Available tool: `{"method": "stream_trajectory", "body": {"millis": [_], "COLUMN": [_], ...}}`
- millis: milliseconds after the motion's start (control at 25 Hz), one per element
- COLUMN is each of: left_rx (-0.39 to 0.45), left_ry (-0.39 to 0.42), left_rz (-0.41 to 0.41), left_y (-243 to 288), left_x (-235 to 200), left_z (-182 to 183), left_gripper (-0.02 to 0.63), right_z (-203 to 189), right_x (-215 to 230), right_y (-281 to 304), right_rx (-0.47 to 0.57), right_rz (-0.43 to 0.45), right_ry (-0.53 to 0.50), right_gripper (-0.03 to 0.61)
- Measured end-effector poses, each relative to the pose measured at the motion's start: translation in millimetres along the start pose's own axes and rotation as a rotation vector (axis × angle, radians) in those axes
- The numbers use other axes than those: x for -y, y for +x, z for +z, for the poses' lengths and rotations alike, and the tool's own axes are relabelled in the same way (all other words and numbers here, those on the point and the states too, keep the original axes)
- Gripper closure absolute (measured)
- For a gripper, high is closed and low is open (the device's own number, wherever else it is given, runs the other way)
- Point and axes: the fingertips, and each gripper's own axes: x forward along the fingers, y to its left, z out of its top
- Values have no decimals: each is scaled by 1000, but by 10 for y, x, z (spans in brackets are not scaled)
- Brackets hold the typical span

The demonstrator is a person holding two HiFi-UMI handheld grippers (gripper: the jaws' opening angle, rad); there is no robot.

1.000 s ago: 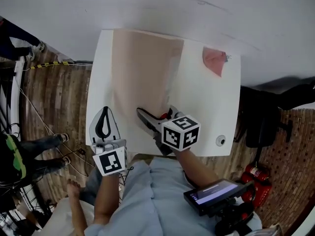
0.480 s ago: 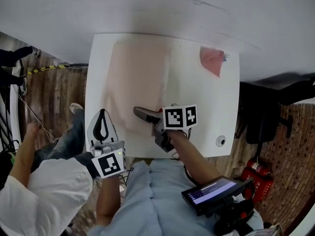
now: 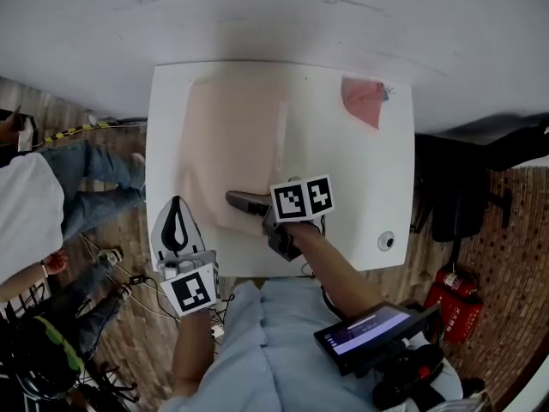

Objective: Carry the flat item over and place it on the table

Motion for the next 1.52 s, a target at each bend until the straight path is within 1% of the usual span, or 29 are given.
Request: {"method": "stream_trajectory", "body": {"millis": [160,320,440,640,840,1080,1520], "left_rx": [-1,0,2,0,-4,-3,-9], "left_ry": [-2,0,2,6,5,4,4], "left_rz": [-8,-16,-19,-19,-19,-17,-18], "left_y": [13,17,11,-5,-10,-45,-74], "left_x": [-4,-2,10,-1,-17,-5,17], "left_z": [-12,-22,-22,-26,-37,-44,-54], "left_gripper": [604,604,604,604,604,604,604], "right_z": [23,50,56,72,55,-2,-63], "right_x": [46,100,127,228,299,418,515], "right_y": [-3,-20,-25,-58,-52,-64,-38], "right_rx": [6,17,19,22,24,21,11], "right_rz": [-46,-109,-128,-192,-227,-256,-246], "right_ry": [-37,-105,-118,-157,-169,-173,-153], "right_gripper": [167,130,123,83,64,44,38]}}
